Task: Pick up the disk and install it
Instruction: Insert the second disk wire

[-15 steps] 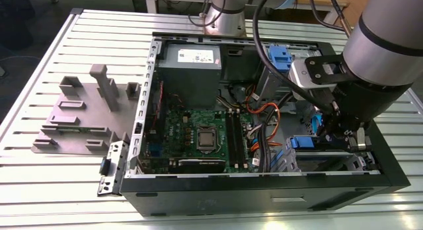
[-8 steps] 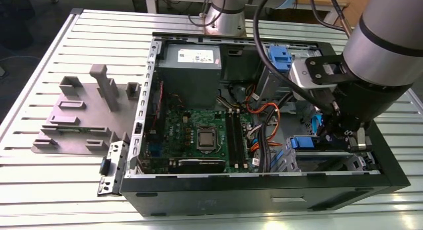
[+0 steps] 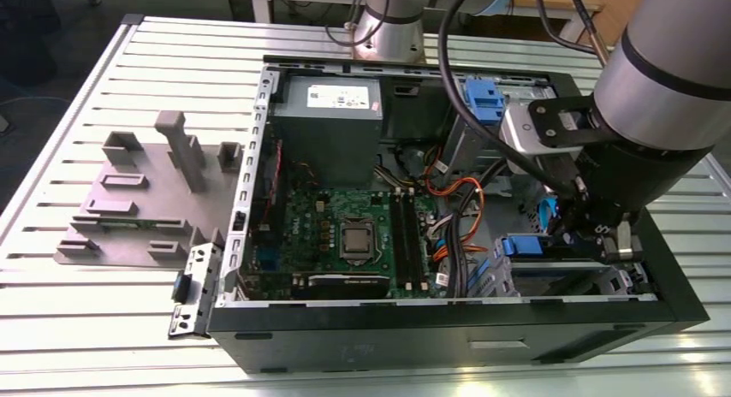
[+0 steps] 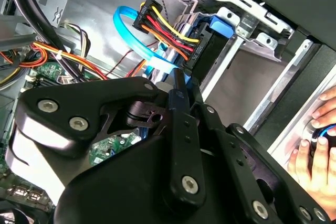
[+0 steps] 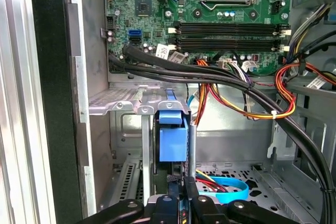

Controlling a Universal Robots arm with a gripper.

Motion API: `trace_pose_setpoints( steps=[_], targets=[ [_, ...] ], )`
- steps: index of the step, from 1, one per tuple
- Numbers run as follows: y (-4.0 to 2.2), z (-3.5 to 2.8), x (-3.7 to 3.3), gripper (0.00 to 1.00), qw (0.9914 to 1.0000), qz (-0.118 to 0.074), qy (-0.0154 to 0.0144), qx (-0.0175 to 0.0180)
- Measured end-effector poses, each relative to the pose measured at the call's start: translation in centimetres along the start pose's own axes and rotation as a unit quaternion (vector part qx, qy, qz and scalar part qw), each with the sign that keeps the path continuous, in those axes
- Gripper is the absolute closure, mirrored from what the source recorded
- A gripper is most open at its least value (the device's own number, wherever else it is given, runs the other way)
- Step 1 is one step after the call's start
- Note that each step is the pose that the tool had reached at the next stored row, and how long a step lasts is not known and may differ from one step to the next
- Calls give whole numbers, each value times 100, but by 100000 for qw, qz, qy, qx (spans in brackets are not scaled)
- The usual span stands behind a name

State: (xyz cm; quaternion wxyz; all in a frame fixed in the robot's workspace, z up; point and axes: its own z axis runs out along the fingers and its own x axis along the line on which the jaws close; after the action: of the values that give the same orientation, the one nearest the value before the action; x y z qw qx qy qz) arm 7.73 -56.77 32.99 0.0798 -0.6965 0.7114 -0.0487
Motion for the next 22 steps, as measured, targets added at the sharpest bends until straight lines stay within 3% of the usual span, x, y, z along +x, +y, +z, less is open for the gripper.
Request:
trace_pose_setpoints(
  steps=[4,13,20,22],
  targets=[
    [1,4,6,84,100000,50,-270,-3],
    [-4,-22,5,84,99999,78,-433,-4],
    [-4,-21,25,84,99991,240,-1313,-19],
    [-4,-20,34,84,99990,253,-1375,-23]
  ],
)
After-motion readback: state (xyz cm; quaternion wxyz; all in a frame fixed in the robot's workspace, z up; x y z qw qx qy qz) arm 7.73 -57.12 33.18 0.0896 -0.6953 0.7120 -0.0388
